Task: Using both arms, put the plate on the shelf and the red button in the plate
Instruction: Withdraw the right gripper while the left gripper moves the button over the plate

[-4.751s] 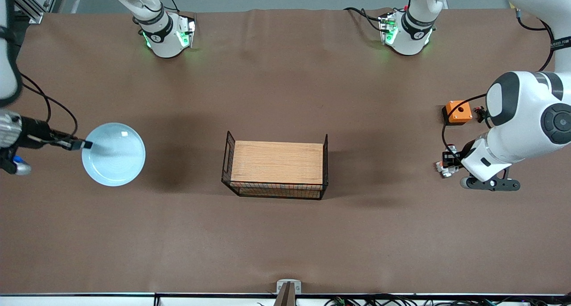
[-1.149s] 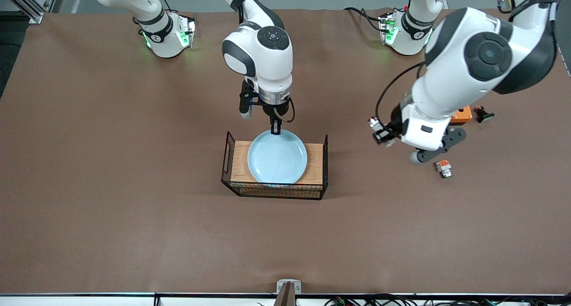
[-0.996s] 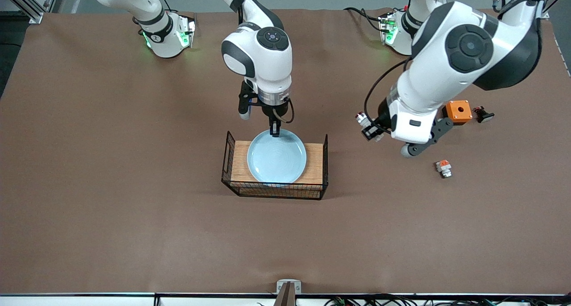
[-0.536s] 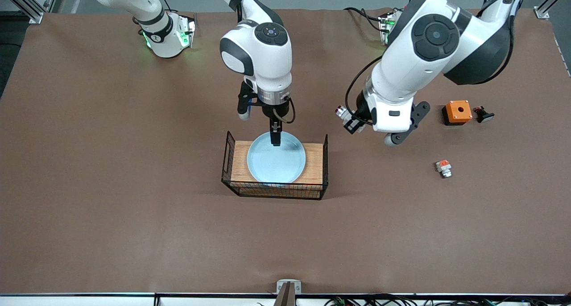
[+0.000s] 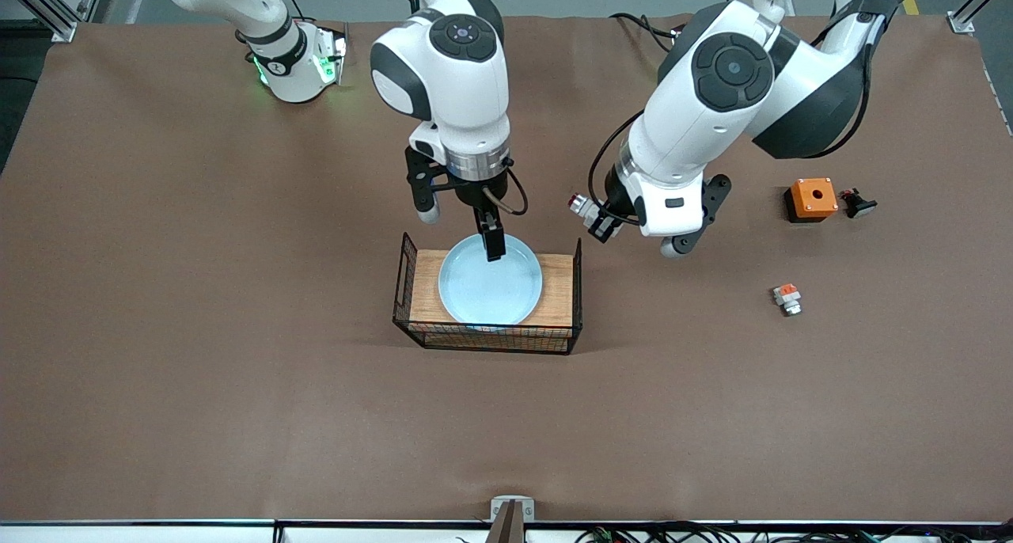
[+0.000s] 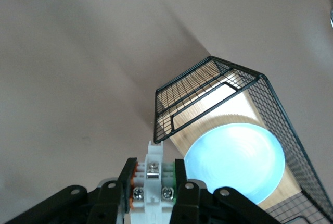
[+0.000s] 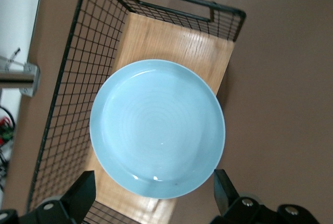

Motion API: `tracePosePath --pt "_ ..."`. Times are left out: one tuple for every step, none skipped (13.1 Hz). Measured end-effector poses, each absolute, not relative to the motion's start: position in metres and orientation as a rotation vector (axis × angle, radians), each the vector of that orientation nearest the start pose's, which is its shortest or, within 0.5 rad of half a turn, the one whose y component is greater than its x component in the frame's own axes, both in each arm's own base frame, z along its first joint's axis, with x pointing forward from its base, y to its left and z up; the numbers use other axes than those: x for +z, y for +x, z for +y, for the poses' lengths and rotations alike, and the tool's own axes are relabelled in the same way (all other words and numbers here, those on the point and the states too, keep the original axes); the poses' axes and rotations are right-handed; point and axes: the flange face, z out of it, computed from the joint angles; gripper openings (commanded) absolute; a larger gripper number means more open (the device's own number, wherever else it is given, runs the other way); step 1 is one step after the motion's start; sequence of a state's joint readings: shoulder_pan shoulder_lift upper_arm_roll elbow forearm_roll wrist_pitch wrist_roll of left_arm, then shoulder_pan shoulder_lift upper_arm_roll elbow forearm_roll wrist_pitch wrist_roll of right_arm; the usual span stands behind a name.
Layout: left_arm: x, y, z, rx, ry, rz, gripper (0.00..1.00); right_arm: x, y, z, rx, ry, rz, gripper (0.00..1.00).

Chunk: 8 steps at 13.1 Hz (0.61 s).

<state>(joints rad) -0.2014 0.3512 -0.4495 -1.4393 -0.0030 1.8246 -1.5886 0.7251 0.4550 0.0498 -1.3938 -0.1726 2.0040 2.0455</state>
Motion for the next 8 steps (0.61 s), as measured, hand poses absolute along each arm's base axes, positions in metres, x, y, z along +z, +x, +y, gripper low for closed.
tracePosePath --pt "0.511 0.556 -0.370 0.180 -2.860 -1.585 0.13 0.469 0.524 0.472 -0.232 -2.579 1.618 1.00" --pt "0.507 0.558 -0.373 0.184 -2.835 -1.641 0.13 0.478 0.533 0.455 -0.211 -2.707 1.504 1.00" --pt "0.503 0.558 -0.377 0.190 -2.815 -1.682 0.13 0.489 0.543 0.434 -0.190 -2.822 1.380 1.00" --pt "0.500 0.559 -0.381 0.194 -2.799 -1.720 0.13 0.504 0.553 0.409 -0.175 -2.919 1.236 1.00" --pt "0.497 0.559 -0.385 0.199 -2.783 -1.759 0.13 0.521 0.565 0.379 -0.162 -2.996 1.090 1.00" --pt "0.493 0.559 -0.390 0.205 -2.758 -1.810 0.13 0.538 0.574 0.344 -0.137 -3.071 0.945 1.00" --pt "0.489 0.559 -0.398 0.213 -2.727 -1.880 0.13 0.553 0.581 0.308 -0.103 -3.135 0.806 1.00" --pt "0.485 0.559 -0.405 0.220 -2.695 -1.955 0.13 0.569 0.586 0.271 -0.067 -3.185 0.666 1.00"
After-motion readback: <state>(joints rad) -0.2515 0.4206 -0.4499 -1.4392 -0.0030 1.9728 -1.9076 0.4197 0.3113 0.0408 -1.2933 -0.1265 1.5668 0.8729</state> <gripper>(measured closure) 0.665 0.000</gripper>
